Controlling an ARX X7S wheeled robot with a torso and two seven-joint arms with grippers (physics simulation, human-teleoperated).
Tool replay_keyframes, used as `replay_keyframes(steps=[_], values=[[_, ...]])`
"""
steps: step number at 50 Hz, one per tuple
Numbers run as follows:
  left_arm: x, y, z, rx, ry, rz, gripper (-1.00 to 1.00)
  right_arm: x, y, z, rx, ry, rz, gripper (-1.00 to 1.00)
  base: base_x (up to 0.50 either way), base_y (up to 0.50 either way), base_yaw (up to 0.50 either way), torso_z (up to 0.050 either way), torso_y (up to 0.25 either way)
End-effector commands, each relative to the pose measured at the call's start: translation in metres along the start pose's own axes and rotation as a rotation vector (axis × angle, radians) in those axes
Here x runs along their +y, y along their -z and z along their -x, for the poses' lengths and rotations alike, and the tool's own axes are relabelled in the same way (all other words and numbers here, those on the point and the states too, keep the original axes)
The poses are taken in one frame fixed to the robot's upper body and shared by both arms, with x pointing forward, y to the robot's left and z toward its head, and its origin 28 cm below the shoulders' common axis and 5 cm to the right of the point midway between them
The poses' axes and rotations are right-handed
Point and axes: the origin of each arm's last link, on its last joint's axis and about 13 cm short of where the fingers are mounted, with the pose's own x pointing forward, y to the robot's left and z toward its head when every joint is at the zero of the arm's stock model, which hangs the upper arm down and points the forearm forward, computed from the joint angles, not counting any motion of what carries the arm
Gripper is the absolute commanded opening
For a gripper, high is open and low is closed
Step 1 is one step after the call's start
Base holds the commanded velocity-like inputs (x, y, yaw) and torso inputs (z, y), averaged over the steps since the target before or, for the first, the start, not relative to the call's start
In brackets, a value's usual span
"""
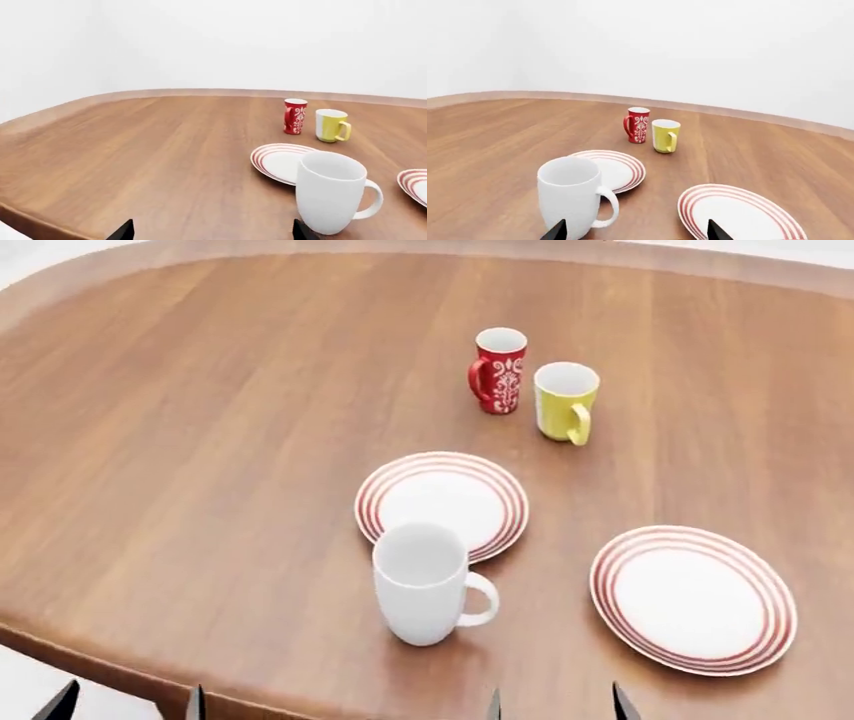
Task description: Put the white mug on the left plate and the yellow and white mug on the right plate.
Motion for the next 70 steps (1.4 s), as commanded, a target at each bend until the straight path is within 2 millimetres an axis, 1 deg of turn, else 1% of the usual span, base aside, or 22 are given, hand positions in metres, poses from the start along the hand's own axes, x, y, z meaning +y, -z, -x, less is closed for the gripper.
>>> replay_keyframes(steps=[1, 12, 15, 16, 19, 20, 31, 39, 42, 44, 45, 46, 47, 49, 50, 52, 54, 57, 64, 66, 70], values=[[0.0, -0.003, 0.0, -0.014, -0.008, 0.0, 1.0, 0.002, -0.001, 0.0, 0.0, -0.02, 0.011, 1.0, 0.0, 0.0, 0.5, 0.0, 0.0], [0.0, -0.001, 0.001, -0.008, -0.006, -0.001, 1.0, 0.004, 0.002, 0.0, 0.001, -0.035, 0.034, 1.0, 0.0, 0.0, 0.5, 0.0, 0.0], [0.0, 0.0, 0.002, -0.006, -0.006, -0.001, 1.0, 0.004, 0.001, 0.002, -0.038, -0.007, 0.042, 1.0, 0.04, 0.01, 0.5, 0.0, 0.0], [0.0, -0.001, 0.002, -0.007, -0.005, 0.0, 1.0, 0.003, 0.002, 0.001, -0.008, 0.007, 0.045, 1.0, 0.0, 0.0, 0.0, 0.0, 0.0], [0.0, -0.001, 0.002, -0.007, -0.006, -0.001, 1.0, 0.003, 0.0, 0.002, -0.031, -0.023, 0.002, 1.0, 0.0, 0.0, 0.0, 0.0, 0.0], [0.0, -0.001, 0.002, -0.007, -0.007, -0.001, 1.0, 0.002, -0.001, 0.004, -0.04, -0.054, -0.071, 1.0, 0.0, 0.0, 0.0, 0.0, 0.0], [0.002, -0.004, 0.001, -0.015, -0.015, 0.002, 1.0, -0.001, -0.003, 0.002, -0.06, -0.04, -0.078, 1.0, 0.14, -0.48, 0.0, 0.0, 0.0], [0.004, -0.008, 0.0, -0.025, -0.021, 0.003, 1.0, -0.007, -0.006, 0.002, -0.077, -0.01, -0.091, 1.0, 0.14, -0.48, 0.0, 0.0, 0.0], [0.009, -0.013, 0.0, -0.04, -0.043, 0.002, 1.0, -0.015, -0.011, 0.004, -0.111, 0.038, -0.1, 1.0, 0.14, -0.48, 0.0, 0.0, 0.0], [0.014, -0.017, 0.0, -0.05, -0.066, 0.001, 1.0, -0.019, -0.012, 0.004, -0.059, 0.056, -0.081, 1.0, 0.06, -0.23, 0.0, 0.0, 0.0], [0.02, -0.024, 0.001, -0.061, -0.094, 0.004, 1.0, -0.021, -0.013, 0.005, -0.067, 0.063, -0.085, 1.0, 0.0, 0.0, 0.0, 0.0, 0.0], [0.024, -0.027, 0.002, -0.066, -0.11, -0.005, 1.0, -0.023, -0.016, 0.006, -0.102, 0.076, -0.107, 1.0, 0.0, 0.0, 0.0, 0.0, 0.0], [0.032, -0.032, 0.004, -0.077, -0.142, -0.01, 1.0, -0.026, -0.018, 0.007, -0.115, 0.099, -0.086, 1.0, 0.1, 0.03, 0.0, 0.0, 0.0], [0.04, -0.039, 0.008, -0.092, -0.171, -0.021, 1.0, -0.029, -0.021, 0.008, -0.113, 0.136, -0.098, 1.0, 0.48, 0.14, 0.0, 0.0, 0.0], [0.046, -0.044, 0.01, -0.105, -0.201, -0.014, 1.0, -0.03, -0.022, 0.009, -0.113, 0.133, -0.104, 1.0, 0.48, 0.14, 0.0, 0.0, 0.0], [0.051, -0.049, 0.014, -0.12, -0.221, -0.001, 1.0, -0.031, -0.023, 0.01, -0.113, 0.139, -0.103, 1.0, 0.48, 0.14, 0.0, 0.0, 0.0], [0.052, -0.05, 0.014, -0.123, -0.227, 0.0, 1.0, -0.031, -0.023, 0.01, -0.113, 0.14, -0.102, 1.0, 0.48, 0.14, 0.0, 0.0, 0.0], [0.05, -0.045, 0.011, -0.114, -0.224, -0.006, 1.0, -0.032, -0.021, 0.009, -0.109, 0.141, -0.107, 1.0, 0.48, 0.14, 0.0, 0.0, 0.0], [0.047, -0.044, 0.012, -0.114, -0.208, -0.011, 1.0, -0.034, -0.02, 0.011, -0.122, 0.166, -0.12, 1.0, 0.48, 0.14, 0.0, 0.0, 0.0], [0.047, -0.044, 0.013, -0.115, -0.211, -0.011, 1.0, -0.035, -0.021, 0.013, -0.146, 0.183, -0.149, 1.0, 0.02, 0.01, 0.0, 0.0, 0.0], [0.048, -0.044, 0.014, -0.118, -0.217, -0.005, 1.0, -0.036, -0.022, 0.014, -0.132, 0.17, -0.145, 1.0, 0.0, 0.0, 0.0, 0.0, 0.0]])
